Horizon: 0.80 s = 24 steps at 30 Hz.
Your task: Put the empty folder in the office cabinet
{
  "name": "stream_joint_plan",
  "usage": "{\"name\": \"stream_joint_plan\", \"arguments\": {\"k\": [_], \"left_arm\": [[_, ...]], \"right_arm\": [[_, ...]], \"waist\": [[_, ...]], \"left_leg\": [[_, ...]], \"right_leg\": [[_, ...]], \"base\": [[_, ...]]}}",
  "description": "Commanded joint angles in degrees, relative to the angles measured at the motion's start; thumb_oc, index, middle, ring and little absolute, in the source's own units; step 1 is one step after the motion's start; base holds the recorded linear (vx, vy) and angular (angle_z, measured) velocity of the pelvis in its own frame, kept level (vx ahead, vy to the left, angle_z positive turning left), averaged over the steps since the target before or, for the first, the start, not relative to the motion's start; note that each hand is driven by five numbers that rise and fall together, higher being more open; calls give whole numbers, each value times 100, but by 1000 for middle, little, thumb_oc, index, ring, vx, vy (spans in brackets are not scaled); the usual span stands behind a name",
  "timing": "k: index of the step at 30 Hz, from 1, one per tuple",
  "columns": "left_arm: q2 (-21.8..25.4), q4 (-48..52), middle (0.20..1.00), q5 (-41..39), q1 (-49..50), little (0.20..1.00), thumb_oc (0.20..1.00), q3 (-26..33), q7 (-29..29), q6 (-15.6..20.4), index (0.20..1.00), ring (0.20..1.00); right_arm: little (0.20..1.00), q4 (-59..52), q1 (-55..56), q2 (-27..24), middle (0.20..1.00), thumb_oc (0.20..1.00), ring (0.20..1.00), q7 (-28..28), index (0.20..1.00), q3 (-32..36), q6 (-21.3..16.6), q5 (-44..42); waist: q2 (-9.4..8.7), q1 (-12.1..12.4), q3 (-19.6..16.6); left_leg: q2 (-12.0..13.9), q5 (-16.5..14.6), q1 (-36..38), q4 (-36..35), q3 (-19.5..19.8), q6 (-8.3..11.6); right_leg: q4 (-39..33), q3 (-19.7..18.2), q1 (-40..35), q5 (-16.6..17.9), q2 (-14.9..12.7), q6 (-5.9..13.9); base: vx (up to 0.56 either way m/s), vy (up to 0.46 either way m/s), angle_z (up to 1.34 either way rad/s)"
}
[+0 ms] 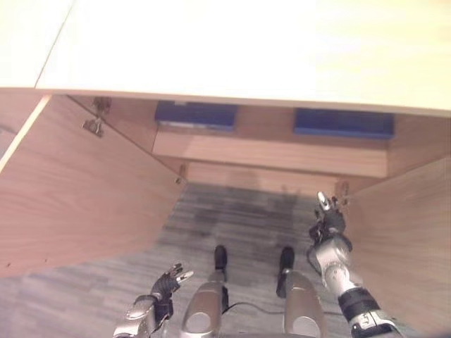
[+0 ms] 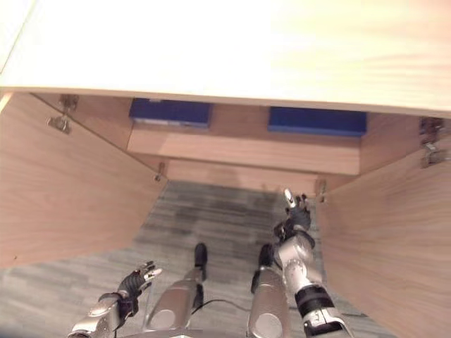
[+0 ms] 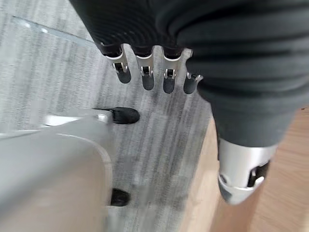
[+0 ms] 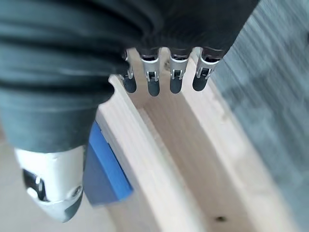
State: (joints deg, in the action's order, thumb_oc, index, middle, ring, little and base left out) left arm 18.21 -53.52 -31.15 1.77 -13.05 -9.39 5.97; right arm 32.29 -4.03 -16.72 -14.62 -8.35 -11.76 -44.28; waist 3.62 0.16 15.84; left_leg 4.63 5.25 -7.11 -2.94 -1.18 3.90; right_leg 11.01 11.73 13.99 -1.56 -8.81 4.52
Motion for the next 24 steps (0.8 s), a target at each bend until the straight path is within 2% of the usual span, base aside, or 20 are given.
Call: {"name": "stream_joint_plan", "arguments": {"k": [1,2,3,5,12,24], "left_arm": [[120,-83,1000,466,228,1000,1000,170,24,397,1000,1000],[117,-84,1000,470,235,1000,1000,171,24,400,1000,1000],[73,-252,1000,686,199,1000,1000,402,178,546,1000,1000],[-33,-603,1000,1064,108,1000,1000,592,435,698,1000,1000],[-73,-313,1000,1607,105,1000,1000,509,872,936,1000,1000],[-33,128,1000,1645,327,1000,1000,597,953,1036,1000,1000]], "right_arm": [[1000,-146,65,-198,1000,1000,1000,869,1000,-29,-50,966],[1000,-147,73,-199,1000,1000,1000,872,1000,-32,-53,967],[1000,109,389,-254,1000,1000,1000,1278,1000,-190,-11,1168],[1000,727,672,-284,1000,1000,1000,1588,1000,-458,73,1596],[1000,1040,956,-254,1000,1000,1000,1675,1000,-670,112,1967],[1000,1160,1147,-260,1000,1000,1000,1719,1000,-520,140,1847]], "waist": [[54,-18,-220],[56,-23,-214],[-31,-53,-403],[-156,-50,-765],[-316,-29,-1177],[-350,12,-1304]], "left_leg": [[33,-169,125,-33,166,148],[35,-168,144,-42,167,149],[28,-186,336,-84,150,176],[0,-274,689,-170,152,195],[-22,-454,1102,-206,41,185],[10,-585,1487,-206,-86,153]], "right_leg": [[125,-194,-441,-409,134,281],[113,-191,-461,-407,137,282],[-126,-179,-723,-316,151,316],[-530,-161,-1213,-254,183,333],[-1067,-185,-1755,-87,205,368],[-1325,-218,-2146,-26,229,382]], "base": [[39,7,-5],[31,-11,-7],[77,-28,0],[113,-32,2],[44,-4,-3],[23,-1,-5]]}}
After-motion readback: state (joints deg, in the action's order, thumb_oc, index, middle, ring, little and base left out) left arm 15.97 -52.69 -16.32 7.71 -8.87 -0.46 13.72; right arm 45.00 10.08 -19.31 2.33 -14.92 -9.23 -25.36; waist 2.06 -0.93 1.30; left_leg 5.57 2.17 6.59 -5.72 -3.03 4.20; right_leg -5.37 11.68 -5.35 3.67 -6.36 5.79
